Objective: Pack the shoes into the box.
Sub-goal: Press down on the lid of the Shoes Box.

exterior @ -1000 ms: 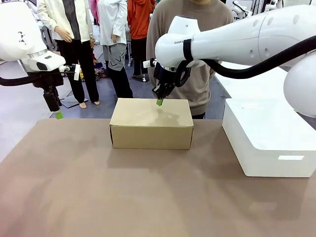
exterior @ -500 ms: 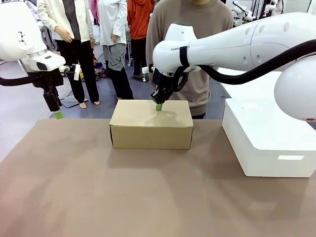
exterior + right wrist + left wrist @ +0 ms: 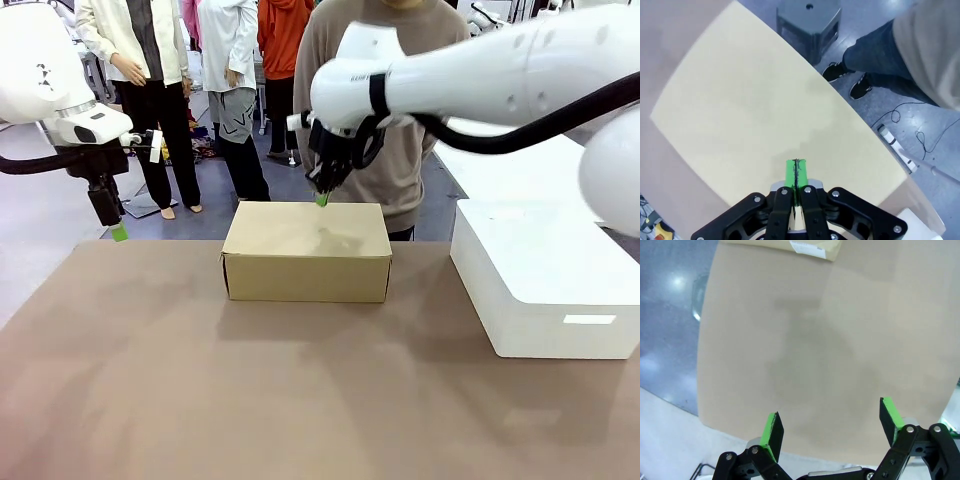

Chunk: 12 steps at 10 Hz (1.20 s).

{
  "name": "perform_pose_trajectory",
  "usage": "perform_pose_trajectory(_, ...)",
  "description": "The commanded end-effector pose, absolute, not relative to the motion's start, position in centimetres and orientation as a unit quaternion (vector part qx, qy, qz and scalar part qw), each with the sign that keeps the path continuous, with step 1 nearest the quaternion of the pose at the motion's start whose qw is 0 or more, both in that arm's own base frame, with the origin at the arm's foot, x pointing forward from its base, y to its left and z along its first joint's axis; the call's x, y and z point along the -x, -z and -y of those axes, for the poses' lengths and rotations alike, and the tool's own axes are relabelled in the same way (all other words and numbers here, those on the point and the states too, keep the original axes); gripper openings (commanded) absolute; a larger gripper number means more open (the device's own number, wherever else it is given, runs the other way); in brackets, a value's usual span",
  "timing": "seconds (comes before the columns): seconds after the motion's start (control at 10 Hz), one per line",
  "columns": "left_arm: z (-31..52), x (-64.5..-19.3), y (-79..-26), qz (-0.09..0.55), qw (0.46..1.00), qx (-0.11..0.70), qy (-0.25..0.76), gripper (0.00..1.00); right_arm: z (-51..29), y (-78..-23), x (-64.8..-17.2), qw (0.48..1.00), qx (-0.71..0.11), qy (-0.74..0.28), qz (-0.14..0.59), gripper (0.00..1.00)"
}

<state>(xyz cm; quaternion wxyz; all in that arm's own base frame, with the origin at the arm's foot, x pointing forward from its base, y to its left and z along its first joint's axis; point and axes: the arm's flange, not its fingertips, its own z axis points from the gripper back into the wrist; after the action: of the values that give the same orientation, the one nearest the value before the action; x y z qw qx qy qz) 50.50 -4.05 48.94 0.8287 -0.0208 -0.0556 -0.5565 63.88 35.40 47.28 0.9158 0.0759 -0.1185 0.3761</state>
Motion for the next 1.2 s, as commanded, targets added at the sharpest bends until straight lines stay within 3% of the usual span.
perform_pose_trajectory(0.0,3.8,-50.5,-49.2,0.057,0.827,0.030,0.559,1.00,-33.7,-49.0,-60.7,0.915,-0.075,-0.376,0.126,0.00)
perform_pose_trajectory(0.5,3.8,-50.5,-49.2,0.057,0.827,0.030,0.559,1.00,-31.0,-51.7,-56.5,0.910,-0.085,-0.382,0.140,0.00)
perform_pose_trajectory(1.0,3.8,-50.5,-49.2,0.057,0.827,0.030,0.559,1.00,-26.1,-52.4,-47.7,0.908,-0.073,-0.393,0.124,0.00)
perform_pose_trajectory(1.1,3.8,-50.5,-49.2,0.057,0.827,0.030,0.559,1.00,-24.8,-52.1,-46.0,0.917,-0.053,-0.378,0.116,0.20)
